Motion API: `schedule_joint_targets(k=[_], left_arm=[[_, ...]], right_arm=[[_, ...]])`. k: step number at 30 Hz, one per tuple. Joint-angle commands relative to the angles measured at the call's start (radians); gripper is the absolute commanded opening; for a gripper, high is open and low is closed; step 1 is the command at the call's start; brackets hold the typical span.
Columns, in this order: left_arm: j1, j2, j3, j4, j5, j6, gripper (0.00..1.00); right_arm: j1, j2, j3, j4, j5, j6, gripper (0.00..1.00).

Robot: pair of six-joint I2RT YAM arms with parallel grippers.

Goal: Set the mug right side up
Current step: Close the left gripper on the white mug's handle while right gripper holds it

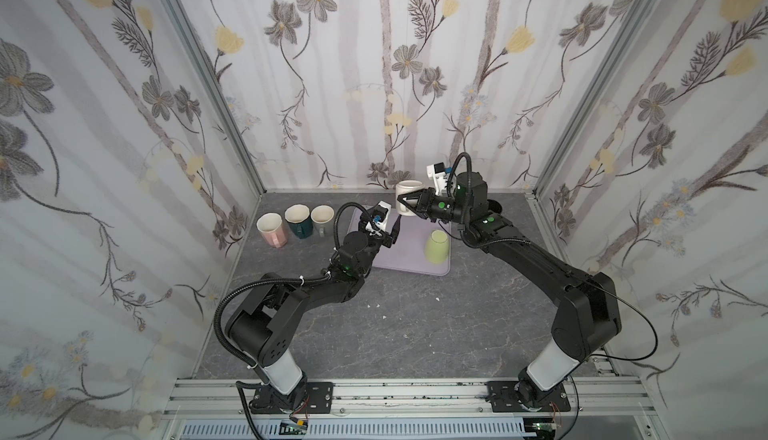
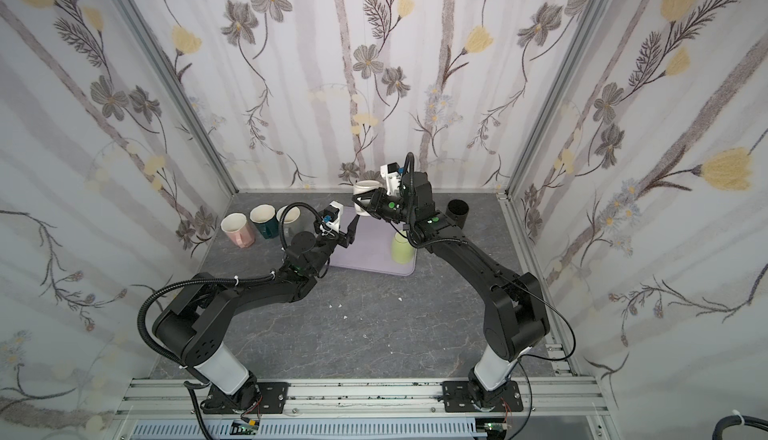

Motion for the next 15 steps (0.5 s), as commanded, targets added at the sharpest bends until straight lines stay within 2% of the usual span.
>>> schedule_joint_targets(k=[1,8,15], left_arm=[[-0.004,0.026,-0.02,0.225,-0.069,0.041,0.74],[-0.017,0.079,-0.014,0.267,-0.073,0.06,0.76],[-0.039,0.083,0.02,0.267,-0.132,0.105,0.79]], right_arm=[[-0.006,0.013,0.002,0.07,-0.029,0.025,0.0],[-0.007,0.017,0.0,0.075,-0.026,0.039,0.0],[-0.014,0.015,-0.012,0.082,-0.032,0.047,0.0]])
